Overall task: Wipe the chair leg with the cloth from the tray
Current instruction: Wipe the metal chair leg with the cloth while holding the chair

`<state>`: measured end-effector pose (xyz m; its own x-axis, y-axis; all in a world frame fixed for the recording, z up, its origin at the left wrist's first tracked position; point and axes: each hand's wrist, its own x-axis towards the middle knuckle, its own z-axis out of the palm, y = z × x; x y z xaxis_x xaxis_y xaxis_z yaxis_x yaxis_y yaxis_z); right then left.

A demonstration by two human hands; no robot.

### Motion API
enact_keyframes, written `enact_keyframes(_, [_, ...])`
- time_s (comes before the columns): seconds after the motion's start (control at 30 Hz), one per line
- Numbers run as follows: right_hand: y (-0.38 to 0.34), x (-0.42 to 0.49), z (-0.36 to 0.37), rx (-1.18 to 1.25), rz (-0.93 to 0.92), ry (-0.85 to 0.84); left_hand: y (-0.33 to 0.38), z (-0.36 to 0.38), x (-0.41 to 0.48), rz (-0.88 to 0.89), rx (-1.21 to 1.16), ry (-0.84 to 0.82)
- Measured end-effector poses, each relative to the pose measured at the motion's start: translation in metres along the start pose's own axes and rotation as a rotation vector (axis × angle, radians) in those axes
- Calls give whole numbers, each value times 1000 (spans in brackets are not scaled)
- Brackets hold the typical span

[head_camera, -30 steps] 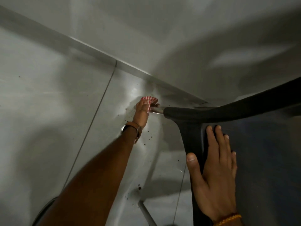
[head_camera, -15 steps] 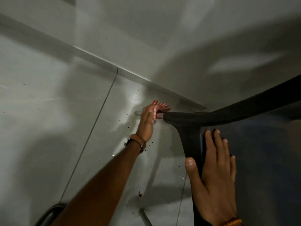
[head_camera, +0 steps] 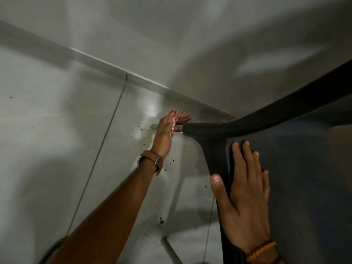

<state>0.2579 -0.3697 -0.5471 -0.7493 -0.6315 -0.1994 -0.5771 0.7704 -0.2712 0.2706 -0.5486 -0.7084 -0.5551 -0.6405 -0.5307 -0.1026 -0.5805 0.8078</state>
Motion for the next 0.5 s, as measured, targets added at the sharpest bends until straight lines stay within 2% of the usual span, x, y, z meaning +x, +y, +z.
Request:
enact_keyframes(0.1, [-1,0,-1,2,-1,0,10,5,-40,190,2,-69])
enact_keyframes(0.17, [-2,1,-1,5,1,-1,7,5,-47,232,-17,-89])
enact_keyframes(0.33, [0,0,-1,14,3,15,-3,2,-3,100,55,-97])
enact_keyframes(0.5, [6,-1,3,39,-19,61,-42,-32,72,-21,244,-24])
